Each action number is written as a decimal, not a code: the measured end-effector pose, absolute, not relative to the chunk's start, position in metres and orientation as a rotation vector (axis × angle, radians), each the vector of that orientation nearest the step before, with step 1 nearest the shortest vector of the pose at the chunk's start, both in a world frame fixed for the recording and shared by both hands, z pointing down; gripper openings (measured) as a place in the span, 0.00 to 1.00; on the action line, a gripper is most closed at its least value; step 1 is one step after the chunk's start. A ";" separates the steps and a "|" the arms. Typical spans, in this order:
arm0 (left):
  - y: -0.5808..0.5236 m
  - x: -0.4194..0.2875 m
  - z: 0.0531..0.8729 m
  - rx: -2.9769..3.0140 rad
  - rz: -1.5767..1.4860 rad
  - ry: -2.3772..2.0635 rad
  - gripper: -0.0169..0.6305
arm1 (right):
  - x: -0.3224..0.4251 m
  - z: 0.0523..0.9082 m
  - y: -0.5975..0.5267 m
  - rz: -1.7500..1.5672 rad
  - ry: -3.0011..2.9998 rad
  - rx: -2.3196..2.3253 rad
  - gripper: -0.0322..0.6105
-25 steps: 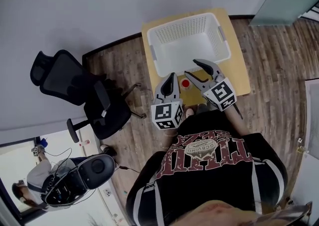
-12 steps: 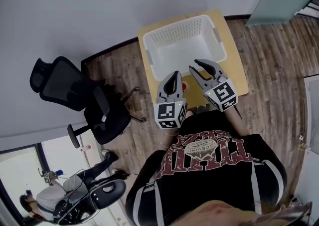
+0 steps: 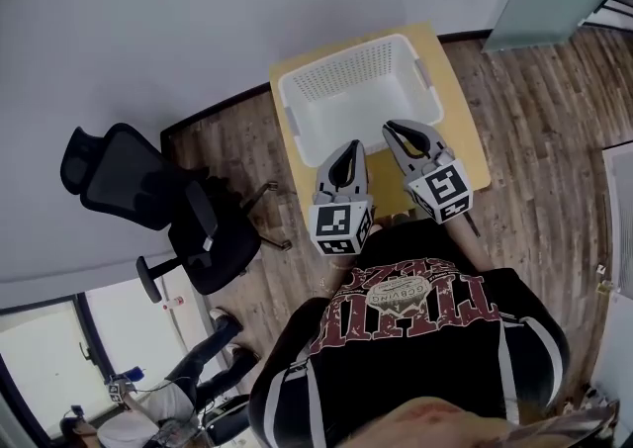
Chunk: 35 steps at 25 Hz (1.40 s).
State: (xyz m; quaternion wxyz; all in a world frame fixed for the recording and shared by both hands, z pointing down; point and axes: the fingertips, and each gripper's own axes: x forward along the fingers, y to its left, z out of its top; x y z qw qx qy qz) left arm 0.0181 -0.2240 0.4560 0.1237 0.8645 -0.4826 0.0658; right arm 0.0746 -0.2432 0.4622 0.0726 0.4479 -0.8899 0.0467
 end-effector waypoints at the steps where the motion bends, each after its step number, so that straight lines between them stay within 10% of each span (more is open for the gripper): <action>1: -0.224 0.019 0.455 2.524 0.188 -1.406 0.07 | 0.076 0.462 -0.243 0.142 -2.674 1.352 0.10; 35: -0.221 0.028 0.450 2.550 0.160 -1.406 0.07 | 0.081 0.451 -0.241 0.074 -2.685 1.356 0.07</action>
